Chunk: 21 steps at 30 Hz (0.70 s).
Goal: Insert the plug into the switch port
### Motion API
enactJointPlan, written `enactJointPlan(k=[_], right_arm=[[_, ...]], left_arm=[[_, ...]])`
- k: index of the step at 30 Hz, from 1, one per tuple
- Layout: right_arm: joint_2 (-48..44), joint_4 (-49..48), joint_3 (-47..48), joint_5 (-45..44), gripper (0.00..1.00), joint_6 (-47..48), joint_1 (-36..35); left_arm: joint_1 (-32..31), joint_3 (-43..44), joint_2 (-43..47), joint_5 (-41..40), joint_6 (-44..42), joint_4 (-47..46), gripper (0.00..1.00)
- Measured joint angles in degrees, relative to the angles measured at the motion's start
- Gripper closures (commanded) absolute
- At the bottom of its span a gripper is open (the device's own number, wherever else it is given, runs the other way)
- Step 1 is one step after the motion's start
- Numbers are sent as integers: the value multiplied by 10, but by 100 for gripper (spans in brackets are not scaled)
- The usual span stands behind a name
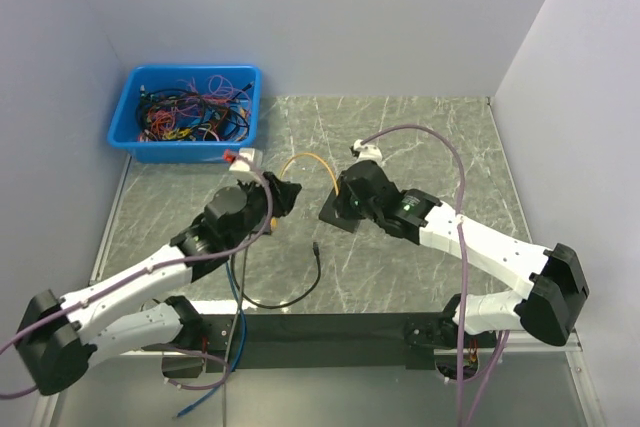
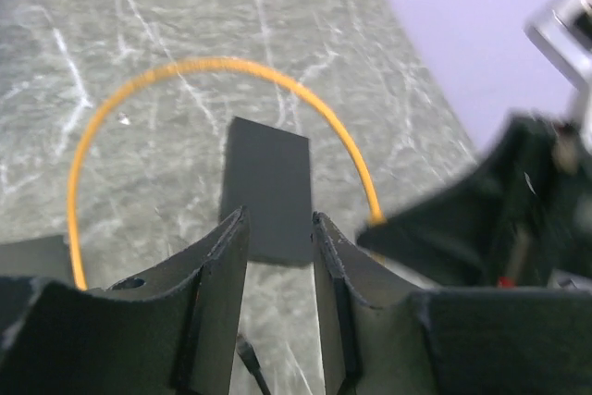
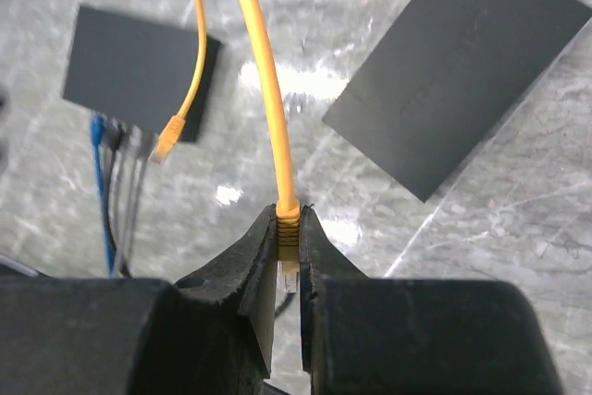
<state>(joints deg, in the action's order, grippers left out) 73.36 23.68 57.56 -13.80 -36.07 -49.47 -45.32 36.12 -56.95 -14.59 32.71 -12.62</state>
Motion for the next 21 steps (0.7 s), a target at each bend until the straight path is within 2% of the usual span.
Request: enactJointPlan(k=[3, 8, 14, 21], right_arm=[[0, 0, 9, 2, 100, -10, 10], [0, -4, 11, 15, 100, -28, 18], [-5, -19, 11, 45, 100, -49, 21], [-6, -58, 4, 96, 100, -77, 23]], left_arm=[[-20, -30, 39, 6, -1, -9, 59], [-38, -73, 44, 57, -4, -50, 56], [-55, -122, 15, 111, -5, -128, 50], [-82, -116, -45, 133, -9, -182, 51]])
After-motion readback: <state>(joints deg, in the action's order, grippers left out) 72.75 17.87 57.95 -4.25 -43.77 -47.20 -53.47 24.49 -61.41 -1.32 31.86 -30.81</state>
